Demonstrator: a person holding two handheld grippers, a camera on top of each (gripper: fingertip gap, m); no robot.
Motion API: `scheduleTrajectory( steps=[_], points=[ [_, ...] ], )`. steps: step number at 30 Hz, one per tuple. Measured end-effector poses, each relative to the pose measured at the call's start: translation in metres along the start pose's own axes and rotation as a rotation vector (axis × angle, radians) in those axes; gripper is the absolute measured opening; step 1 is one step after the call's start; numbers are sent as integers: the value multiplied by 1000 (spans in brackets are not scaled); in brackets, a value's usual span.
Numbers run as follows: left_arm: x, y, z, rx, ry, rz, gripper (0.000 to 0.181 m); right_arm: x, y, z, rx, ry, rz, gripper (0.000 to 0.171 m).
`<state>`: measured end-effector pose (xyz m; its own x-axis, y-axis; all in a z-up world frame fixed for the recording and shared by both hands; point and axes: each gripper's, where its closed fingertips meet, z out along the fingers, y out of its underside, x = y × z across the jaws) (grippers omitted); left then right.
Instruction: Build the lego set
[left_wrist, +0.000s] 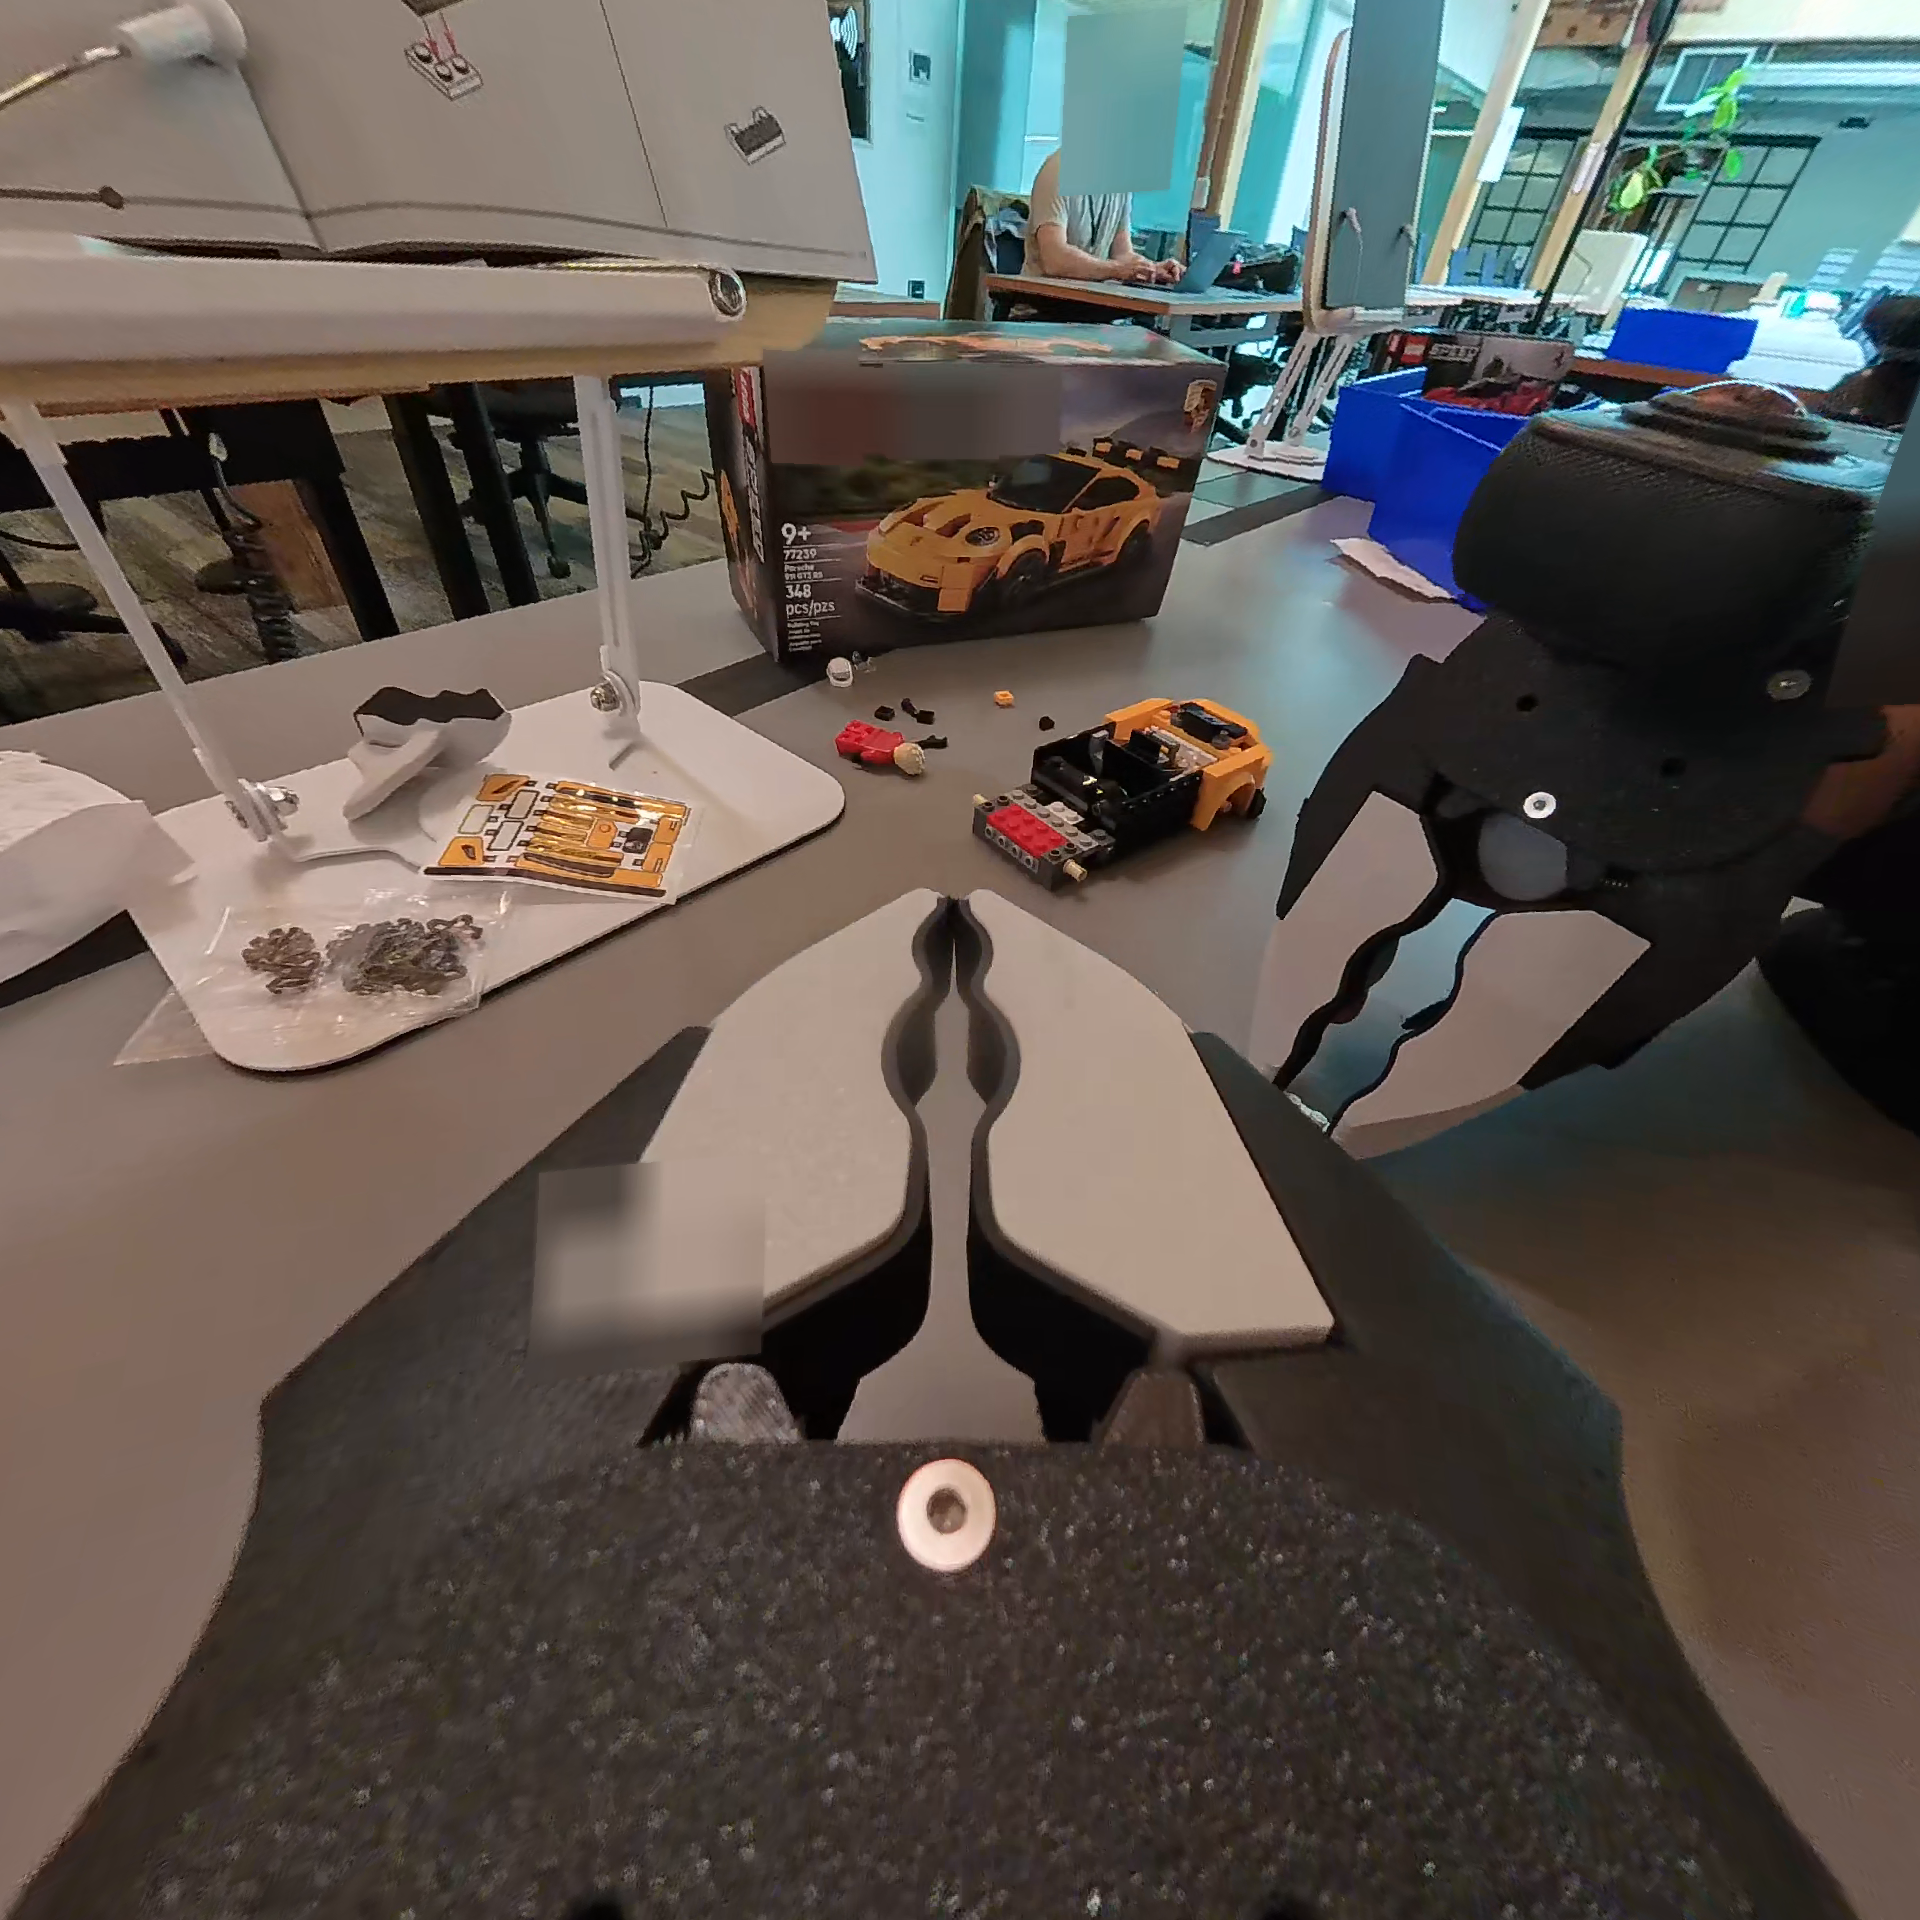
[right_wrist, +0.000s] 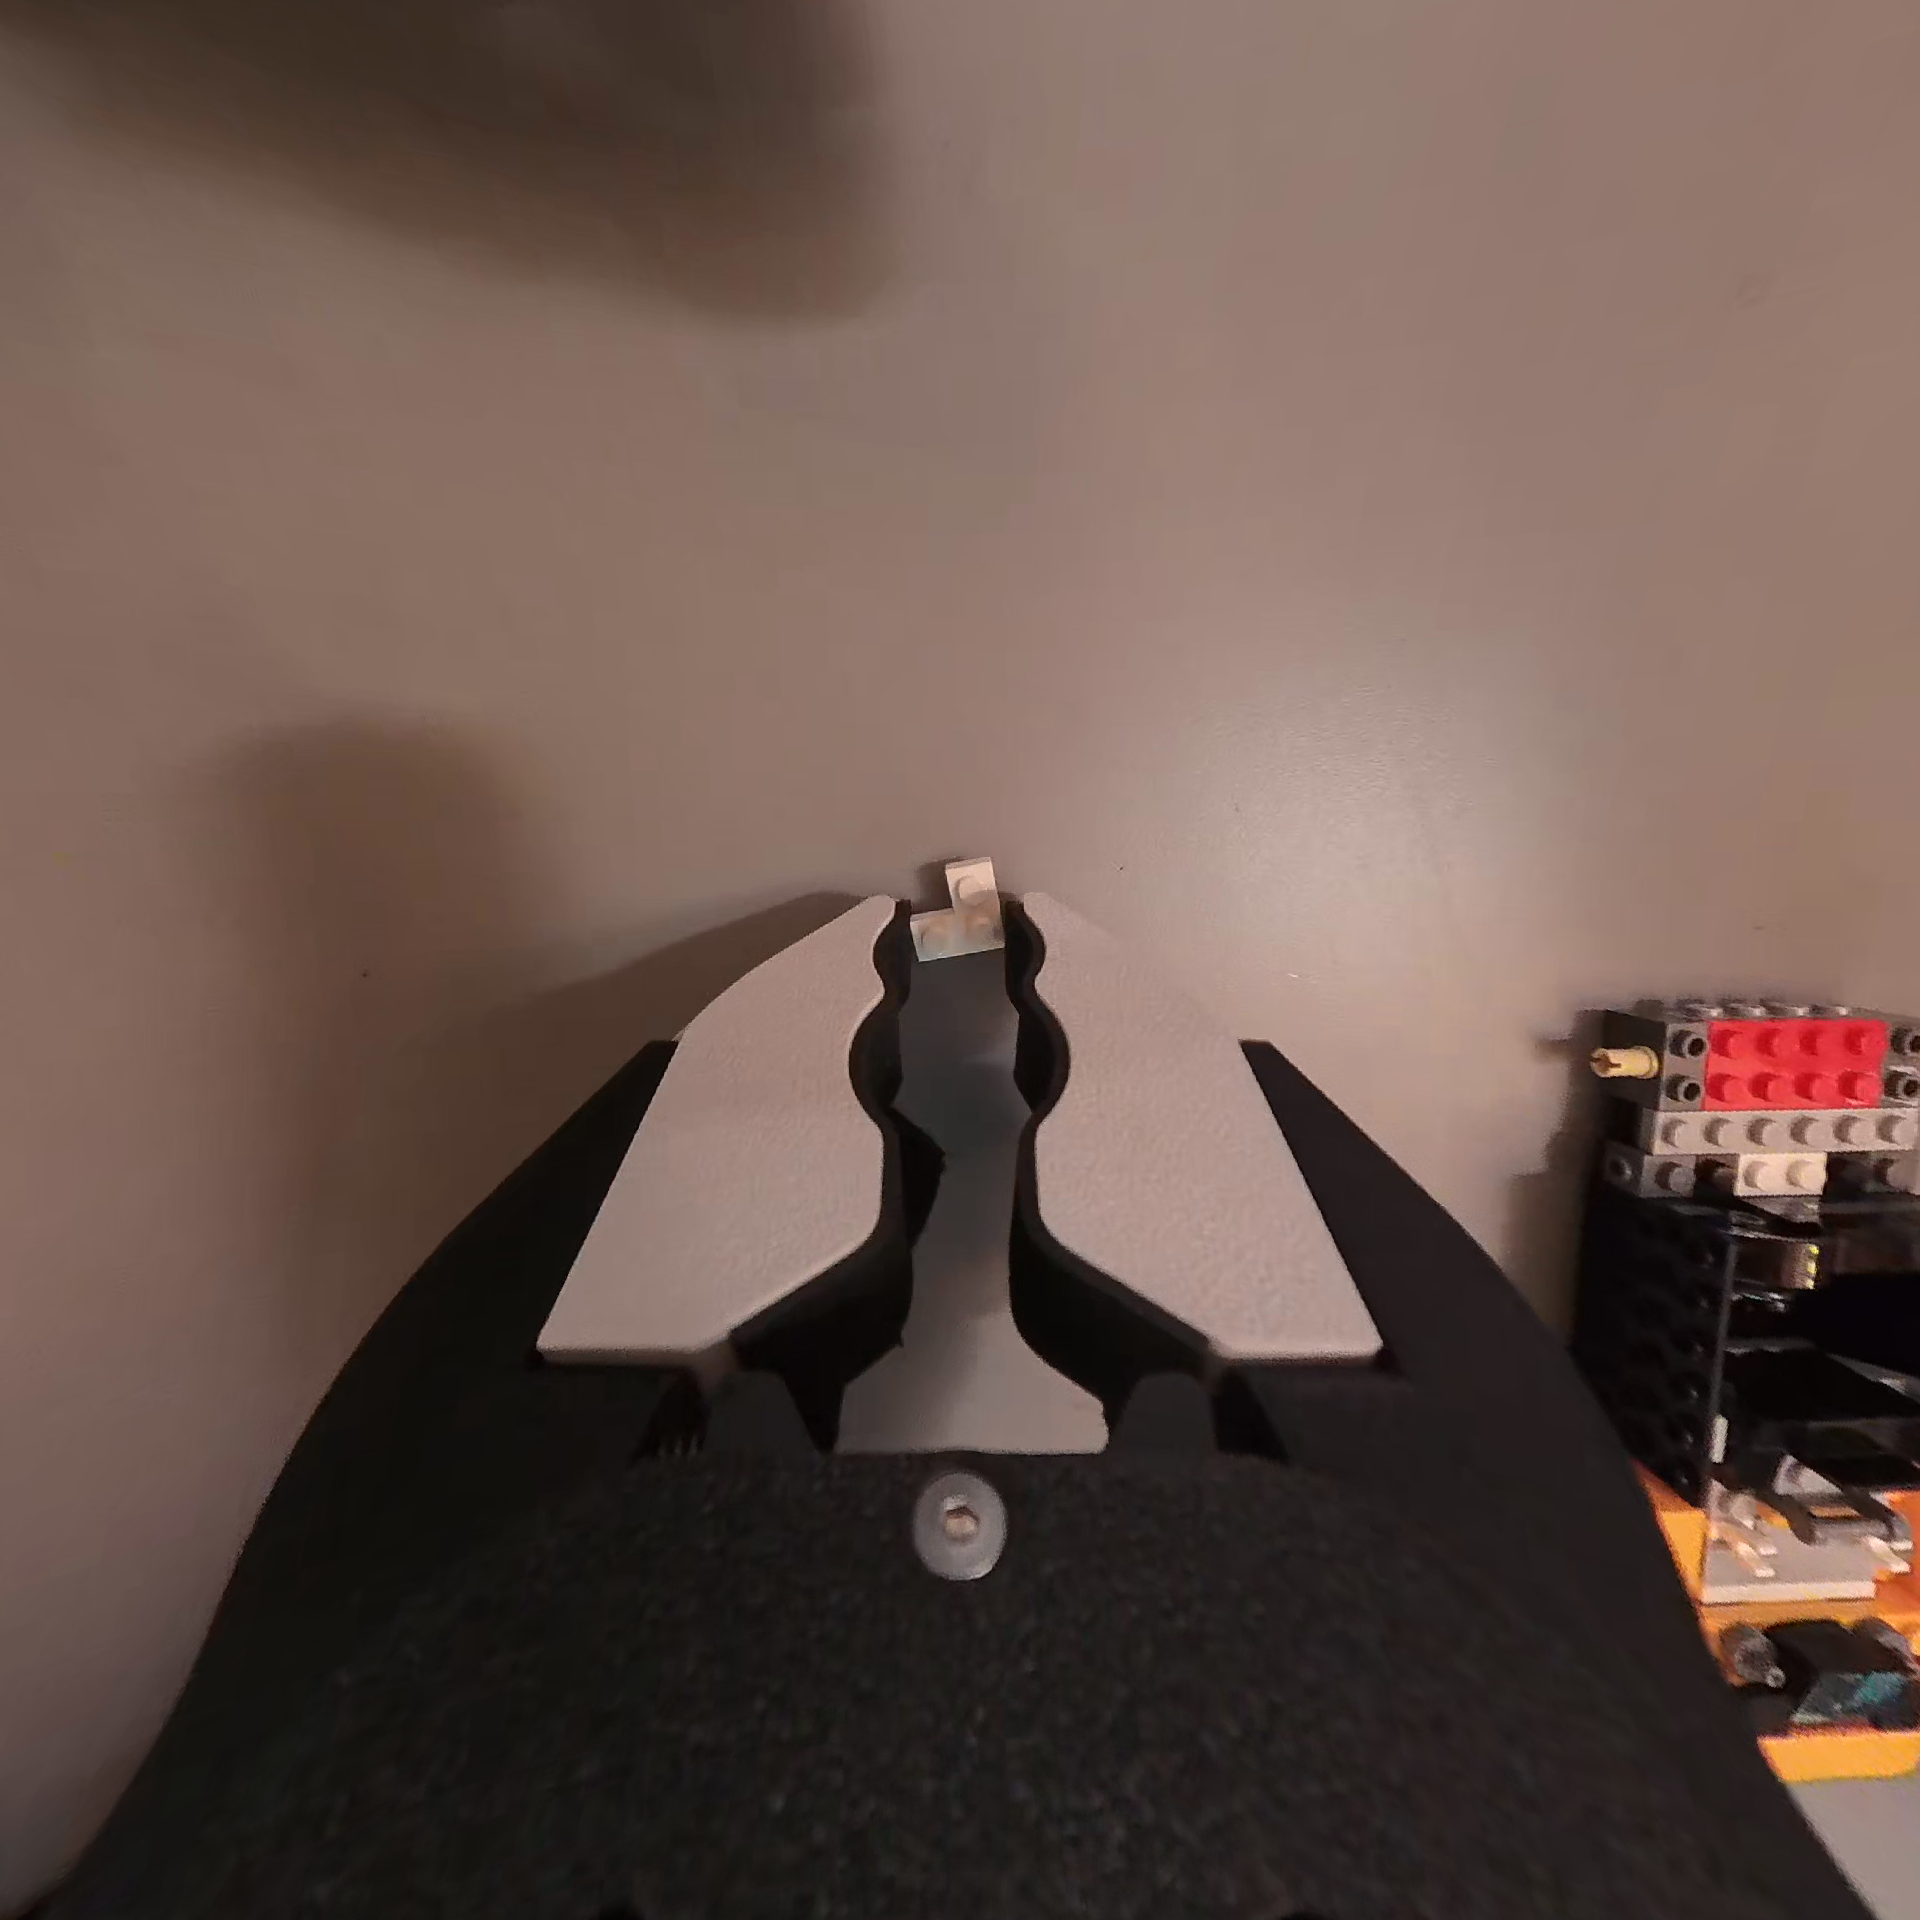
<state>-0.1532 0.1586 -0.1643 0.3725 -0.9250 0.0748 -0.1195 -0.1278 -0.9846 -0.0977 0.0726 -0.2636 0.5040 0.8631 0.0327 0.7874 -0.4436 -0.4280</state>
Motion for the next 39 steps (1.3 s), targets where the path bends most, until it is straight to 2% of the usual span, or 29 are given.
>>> scheduleTrajectory(
  steps=[5,11,14,17,20,25,31,35,39],
  points=[
    [-2,0,-1,0,-7,-3,0,-4,-3,-1,41,-36,0,28],
    [-2,2,-1,-4,-2,-12,0,-6,-7,-9,111,-62,-26,32],
    [-4,1,-2,-2,-9,-14,0,4,-21,-20,231,-29,-11,31],
    [-12,-1,-4,10,-50,-17,0,26,-47,-42,472,79,11,30],
    [-25,-6,-10,29,-116,-31,0,62,-64,-77,738,274,120,28],
    [-41,-12,-19,55,-178,-34,0,110,-49,-133,996,578,325,23],
    [-49,-17,-23,65,-233,24,0,115,-42,-167,1086,786,312,1],
    [-62,-31,-34,95,-279,13,0,115,-42,-171,1100,799,315,0],
    [-81,-70,-66,156,-351,41,0,115,-40,-171,1101,790,325,0]
  ],
)
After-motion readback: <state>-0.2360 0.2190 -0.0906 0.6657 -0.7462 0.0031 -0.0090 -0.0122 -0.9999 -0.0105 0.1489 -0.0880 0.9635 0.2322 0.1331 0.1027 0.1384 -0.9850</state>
